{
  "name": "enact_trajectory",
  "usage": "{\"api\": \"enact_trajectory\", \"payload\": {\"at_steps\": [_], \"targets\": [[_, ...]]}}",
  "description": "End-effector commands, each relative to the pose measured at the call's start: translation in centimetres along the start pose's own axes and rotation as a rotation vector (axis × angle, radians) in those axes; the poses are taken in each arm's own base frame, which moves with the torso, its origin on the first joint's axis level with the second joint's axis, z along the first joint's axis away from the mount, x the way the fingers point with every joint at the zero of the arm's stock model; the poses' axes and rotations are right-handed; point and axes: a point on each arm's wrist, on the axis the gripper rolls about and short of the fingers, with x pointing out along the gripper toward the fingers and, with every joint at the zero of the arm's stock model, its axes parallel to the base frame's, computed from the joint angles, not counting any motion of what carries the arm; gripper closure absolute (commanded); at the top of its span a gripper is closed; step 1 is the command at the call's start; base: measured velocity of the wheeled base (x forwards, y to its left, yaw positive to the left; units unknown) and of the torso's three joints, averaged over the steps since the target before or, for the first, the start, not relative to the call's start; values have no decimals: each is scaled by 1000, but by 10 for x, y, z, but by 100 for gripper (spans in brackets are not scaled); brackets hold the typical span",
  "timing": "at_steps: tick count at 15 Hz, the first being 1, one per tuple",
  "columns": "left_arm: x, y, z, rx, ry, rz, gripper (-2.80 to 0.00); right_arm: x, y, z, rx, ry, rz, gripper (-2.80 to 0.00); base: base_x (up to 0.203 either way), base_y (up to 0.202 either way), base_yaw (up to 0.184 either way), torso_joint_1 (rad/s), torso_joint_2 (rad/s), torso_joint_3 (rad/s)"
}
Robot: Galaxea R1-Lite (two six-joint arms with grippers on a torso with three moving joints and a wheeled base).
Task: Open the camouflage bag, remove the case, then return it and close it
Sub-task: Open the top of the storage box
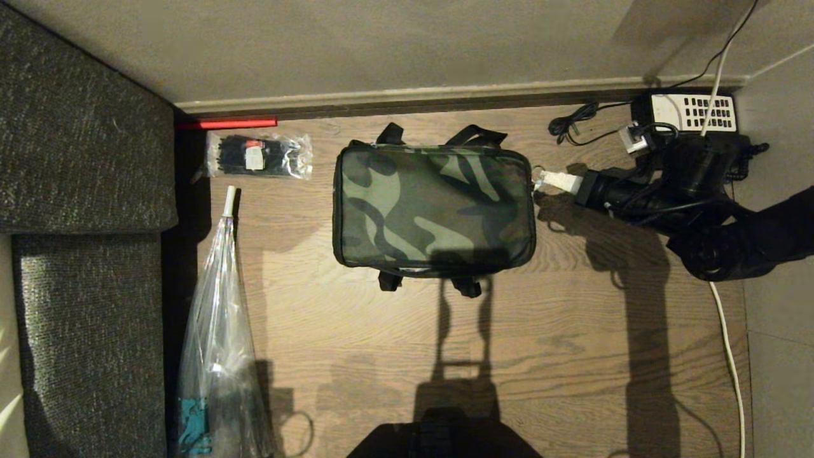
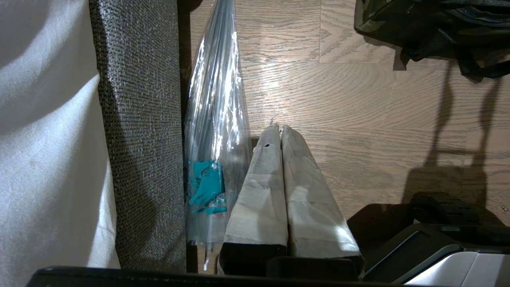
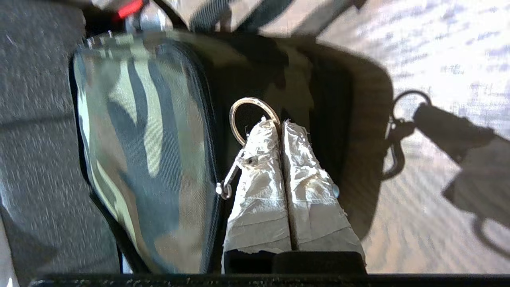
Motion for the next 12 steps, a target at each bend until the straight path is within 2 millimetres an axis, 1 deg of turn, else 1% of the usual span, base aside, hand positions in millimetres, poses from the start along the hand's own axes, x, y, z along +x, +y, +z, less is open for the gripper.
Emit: {"api": "enact_trajectory", "payload": {"at_steps": [1,4,5,10,12], "targets": [[0,0,0,0,-2,0,0,6,-2,4,-5,-19,13,0,0,0,0,0,0,0],[0,0,0,0,-2,0,0,12,-6,10,-25,-45,25,0,0,0,0,0,0,0],[0,0,0,0,-2,0,0,13,-5,14,-29,-53,28,0,0,0,0,0,0,0],[0,0,0,0,-2,1,0,20,-4,16,-44,-68,49,0,0,0,0,0,0,0],[0,0,0,0,-2,0,0,22,-2,21,-55,-81,56,0,0,0,0,0,0,0]]}}
